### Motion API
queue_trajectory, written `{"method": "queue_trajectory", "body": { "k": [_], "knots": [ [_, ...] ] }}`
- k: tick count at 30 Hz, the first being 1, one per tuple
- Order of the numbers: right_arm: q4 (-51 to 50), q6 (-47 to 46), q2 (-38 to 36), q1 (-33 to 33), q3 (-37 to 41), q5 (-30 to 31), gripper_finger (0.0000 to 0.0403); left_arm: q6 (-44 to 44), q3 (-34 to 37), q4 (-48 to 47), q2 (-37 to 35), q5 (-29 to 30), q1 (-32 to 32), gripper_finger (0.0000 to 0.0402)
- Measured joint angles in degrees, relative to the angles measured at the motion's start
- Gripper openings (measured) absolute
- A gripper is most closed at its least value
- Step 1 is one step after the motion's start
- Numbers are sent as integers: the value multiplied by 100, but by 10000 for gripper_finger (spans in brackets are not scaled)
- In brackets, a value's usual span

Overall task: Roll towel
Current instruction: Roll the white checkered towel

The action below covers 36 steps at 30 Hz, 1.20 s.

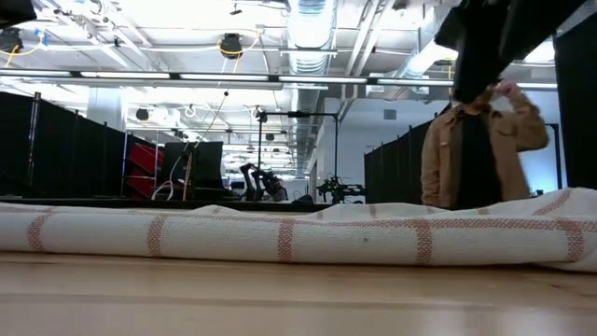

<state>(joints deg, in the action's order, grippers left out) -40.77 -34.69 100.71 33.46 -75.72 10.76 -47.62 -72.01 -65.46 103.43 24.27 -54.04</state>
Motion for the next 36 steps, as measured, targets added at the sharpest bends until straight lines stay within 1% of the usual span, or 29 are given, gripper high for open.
{"method": "queue_trajectory", "body": {
  "k": [2, 6, 13, 19, 24, 27, 32, 34, 36],
  "knots": [
    [8, 170, 217, -18, 0, -9, 249, -36, 0, -6, 59, 128, 10, 128],
    [-71, 186, 638, -22, 4, -45, 249, -146, 0, -14, 114, 152, 42, 128],
    [180, 109, 832, -43, 7, -68, 249, -170, 27, 161, 148, 182, 49, 128],
    [319, -93, 1115, 33, 4, -422, 249, -285, 500, 730, 172, 104, 87, 128],
    [327, -177, 1291, 65, 4, -317, 249, -459, 702, 827, 173, 125, 125, 128],
    [335, -150, 1377, 38, 1, -288, 249, -401, 940, 1157, 173, 108, 146, 128],
    [327, -145, 1462, 26, -11, -284, 249, -75, 1100, 1540, 160, -181, 165, 128],
    [324, -149, 1463, 42, -11, -284, 249, -19, 994, 1435, 164, -377, 170, 128],
    [312, -207, 1463, 63, -9, -294, 249, -37, 762, 1121, 170, -673, 162, 128]
  ]
}}
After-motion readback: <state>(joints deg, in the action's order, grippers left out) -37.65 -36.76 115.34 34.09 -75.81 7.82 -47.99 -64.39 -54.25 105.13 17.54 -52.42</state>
